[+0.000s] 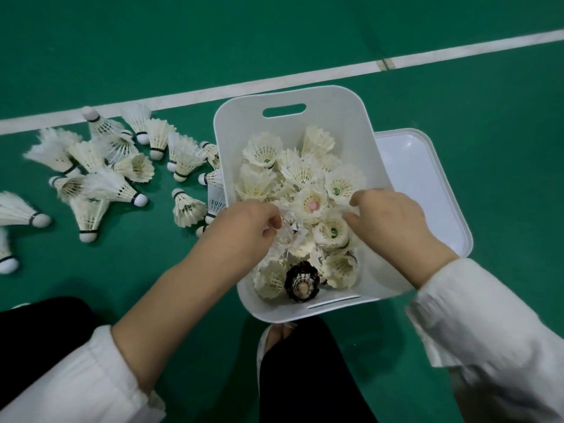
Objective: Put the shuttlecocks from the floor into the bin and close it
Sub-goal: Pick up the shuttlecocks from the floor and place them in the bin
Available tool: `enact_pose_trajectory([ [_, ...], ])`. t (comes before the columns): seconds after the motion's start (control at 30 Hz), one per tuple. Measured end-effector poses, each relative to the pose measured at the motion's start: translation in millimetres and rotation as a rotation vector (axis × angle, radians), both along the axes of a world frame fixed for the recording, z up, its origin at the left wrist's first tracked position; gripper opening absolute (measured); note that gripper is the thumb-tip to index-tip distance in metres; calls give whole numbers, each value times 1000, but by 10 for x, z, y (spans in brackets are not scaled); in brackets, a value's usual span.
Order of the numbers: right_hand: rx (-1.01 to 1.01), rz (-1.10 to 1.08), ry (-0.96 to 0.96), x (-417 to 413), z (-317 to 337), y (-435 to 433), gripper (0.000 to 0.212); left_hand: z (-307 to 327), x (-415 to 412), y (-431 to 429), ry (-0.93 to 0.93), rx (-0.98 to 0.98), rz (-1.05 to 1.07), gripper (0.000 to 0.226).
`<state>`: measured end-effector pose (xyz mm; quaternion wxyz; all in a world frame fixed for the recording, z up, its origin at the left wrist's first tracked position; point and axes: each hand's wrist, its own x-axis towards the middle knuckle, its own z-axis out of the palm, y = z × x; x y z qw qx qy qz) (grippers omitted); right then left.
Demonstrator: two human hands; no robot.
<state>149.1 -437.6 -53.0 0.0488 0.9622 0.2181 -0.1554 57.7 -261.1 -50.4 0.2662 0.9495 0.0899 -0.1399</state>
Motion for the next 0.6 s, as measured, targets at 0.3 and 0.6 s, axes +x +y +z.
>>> enact_pose_trajectory([
  [0.3, 478, -108, 409, -386, 75, 254, 18, 17, 47, -82, 3, 8, -127, 17],
  [0.6, 186, 234, 357, -549, -461, 609, 38, 392, 43, 442, -71, 192, -171, 19],
])
